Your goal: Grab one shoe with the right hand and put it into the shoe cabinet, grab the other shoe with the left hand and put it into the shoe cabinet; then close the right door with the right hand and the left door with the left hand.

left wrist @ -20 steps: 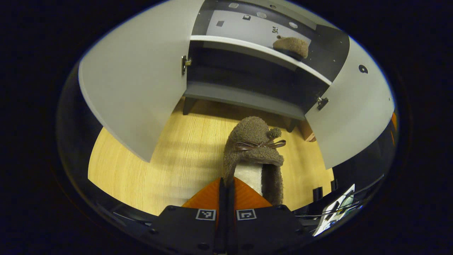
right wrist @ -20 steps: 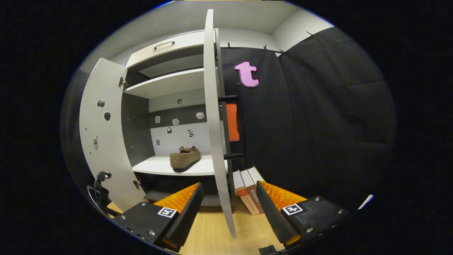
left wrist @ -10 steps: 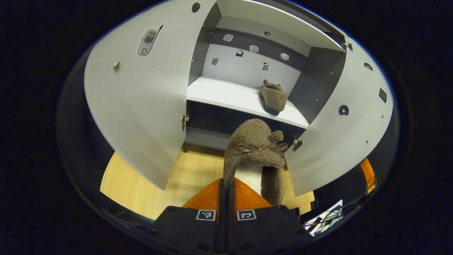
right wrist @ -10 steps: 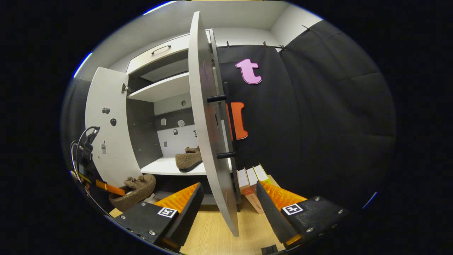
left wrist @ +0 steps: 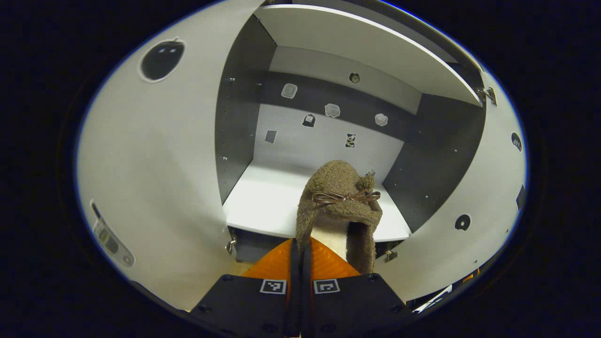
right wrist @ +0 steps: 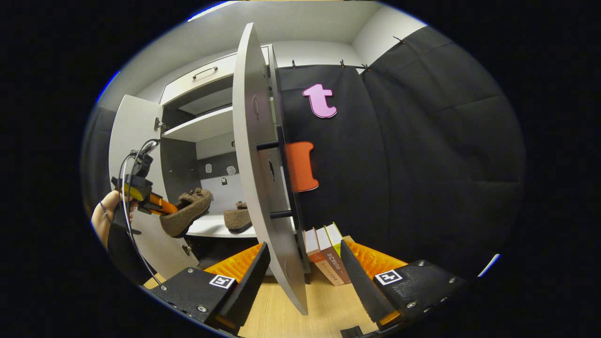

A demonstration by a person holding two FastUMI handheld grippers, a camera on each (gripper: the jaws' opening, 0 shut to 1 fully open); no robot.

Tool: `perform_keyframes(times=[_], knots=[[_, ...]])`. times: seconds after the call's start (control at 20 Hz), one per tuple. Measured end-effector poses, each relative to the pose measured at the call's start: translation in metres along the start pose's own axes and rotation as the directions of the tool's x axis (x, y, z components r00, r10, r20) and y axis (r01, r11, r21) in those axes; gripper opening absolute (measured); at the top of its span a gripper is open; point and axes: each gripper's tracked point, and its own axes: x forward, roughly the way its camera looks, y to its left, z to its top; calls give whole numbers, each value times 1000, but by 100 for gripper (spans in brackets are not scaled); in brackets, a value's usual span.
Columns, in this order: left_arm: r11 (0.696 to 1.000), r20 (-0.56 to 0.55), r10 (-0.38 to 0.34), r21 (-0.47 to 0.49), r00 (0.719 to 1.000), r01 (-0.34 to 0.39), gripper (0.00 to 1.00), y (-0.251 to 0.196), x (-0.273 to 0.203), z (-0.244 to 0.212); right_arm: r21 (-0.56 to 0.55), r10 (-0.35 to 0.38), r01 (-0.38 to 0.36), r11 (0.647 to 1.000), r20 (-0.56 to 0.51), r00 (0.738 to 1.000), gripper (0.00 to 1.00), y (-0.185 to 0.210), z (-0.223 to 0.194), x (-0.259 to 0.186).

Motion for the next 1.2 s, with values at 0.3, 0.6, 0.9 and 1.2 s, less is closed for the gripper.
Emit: perform_keyframes(times=[0.3,0.6,0.9,1.2], knots=[[999,-33,5,-53,999,-6,7,9,90,27,-21,-61,61,998,5,998,93,-21,3,-6],[997,-125,26,-63,992,-34,7,19,152,14,-25,-92,92,995,-1,996,93,-28,7,-8],[998,-179,29,-52,983,-39,8,22,172,0,-8,-108,108,994,-10,994,93,-33,6,-13],[999,-99,17,-40,995,-22,30,16,142,21,-4,-99,99,995,-22,995,93,-31,0,-8]])
